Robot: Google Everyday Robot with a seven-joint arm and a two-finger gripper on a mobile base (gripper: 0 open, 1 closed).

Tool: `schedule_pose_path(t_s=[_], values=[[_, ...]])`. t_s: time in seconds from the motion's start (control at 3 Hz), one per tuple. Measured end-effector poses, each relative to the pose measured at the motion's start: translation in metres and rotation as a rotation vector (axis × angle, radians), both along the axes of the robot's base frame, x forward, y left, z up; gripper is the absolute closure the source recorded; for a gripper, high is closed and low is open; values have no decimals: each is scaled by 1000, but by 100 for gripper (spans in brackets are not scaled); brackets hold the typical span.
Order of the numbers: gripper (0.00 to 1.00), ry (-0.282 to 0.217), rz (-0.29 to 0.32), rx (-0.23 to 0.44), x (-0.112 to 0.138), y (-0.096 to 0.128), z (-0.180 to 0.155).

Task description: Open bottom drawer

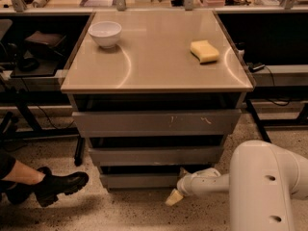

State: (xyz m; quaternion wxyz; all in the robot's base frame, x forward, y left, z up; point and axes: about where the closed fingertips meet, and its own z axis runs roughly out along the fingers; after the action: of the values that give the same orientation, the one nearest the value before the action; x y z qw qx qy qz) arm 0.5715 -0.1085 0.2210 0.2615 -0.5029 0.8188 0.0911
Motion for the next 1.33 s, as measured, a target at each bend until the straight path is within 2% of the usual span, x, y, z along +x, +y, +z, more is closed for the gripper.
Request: schedule_pose_path(t_s=[0.33,0.67,1.0,1.33], values=[[0,1,-35,28,13,10,-21],[0,-32,-96,82,46,24,-34],[0,-58,-133,115,70,30,-40],[19,-67,-138,118,76,30,-39]])
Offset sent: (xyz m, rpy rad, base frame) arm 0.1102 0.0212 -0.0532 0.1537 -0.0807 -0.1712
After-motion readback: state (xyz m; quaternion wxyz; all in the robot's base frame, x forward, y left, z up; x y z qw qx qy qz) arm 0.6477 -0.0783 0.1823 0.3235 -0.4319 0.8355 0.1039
